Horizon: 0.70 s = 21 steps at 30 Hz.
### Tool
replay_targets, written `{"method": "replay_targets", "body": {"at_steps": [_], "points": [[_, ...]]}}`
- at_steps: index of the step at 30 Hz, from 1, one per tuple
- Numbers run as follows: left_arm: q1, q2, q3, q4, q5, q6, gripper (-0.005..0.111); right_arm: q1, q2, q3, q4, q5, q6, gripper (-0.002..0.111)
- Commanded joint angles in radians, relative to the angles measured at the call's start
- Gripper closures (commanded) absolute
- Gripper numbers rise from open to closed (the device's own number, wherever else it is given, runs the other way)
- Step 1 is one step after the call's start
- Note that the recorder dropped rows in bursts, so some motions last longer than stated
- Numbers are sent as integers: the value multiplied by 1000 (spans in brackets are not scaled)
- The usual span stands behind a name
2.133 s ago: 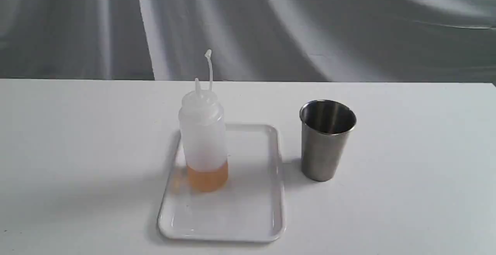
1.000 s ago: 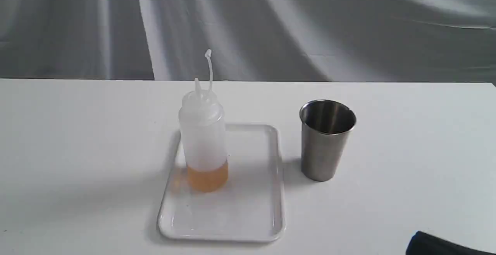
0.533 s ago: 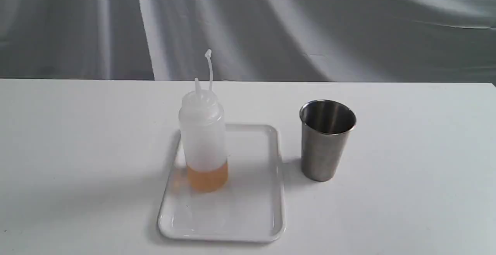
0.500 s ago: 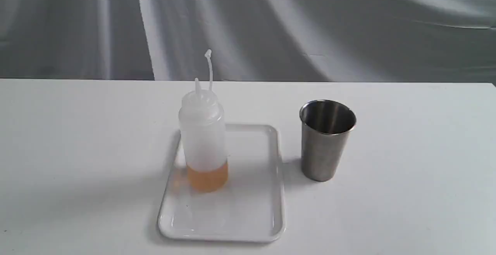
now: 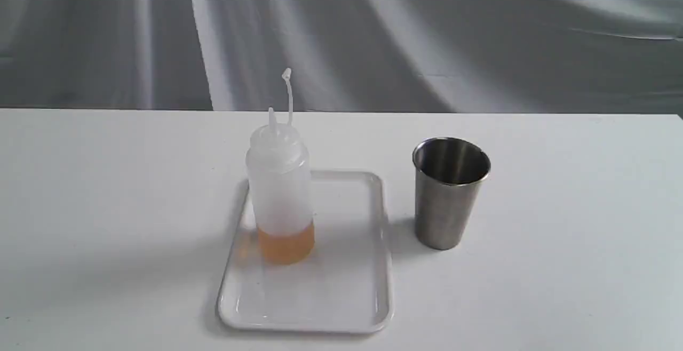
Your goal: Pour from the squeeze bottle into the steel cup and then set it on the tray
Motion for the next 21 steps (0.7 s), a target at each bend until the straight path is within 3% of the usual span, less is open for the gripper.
{"method": "replay_targets", "body": {"at_steps": [1, 12, 17, 21], "points": [[-5, -3, 4, -1, -8, -3, 107, -7, -4, 2, -29, 50, -28, 108], [-5, -3, 4, -1, -8, -5, 107, -7, -114, 2, 74, 271, -212, 108], [-5, -3, 4, -1, -8, -5, 107, -16, -114, 2, 92, 288, -262, 108], [-5, -3, 4, -1, -8, -3, 107, -53, -114, 2, 198, 288, -413, 108]]}}
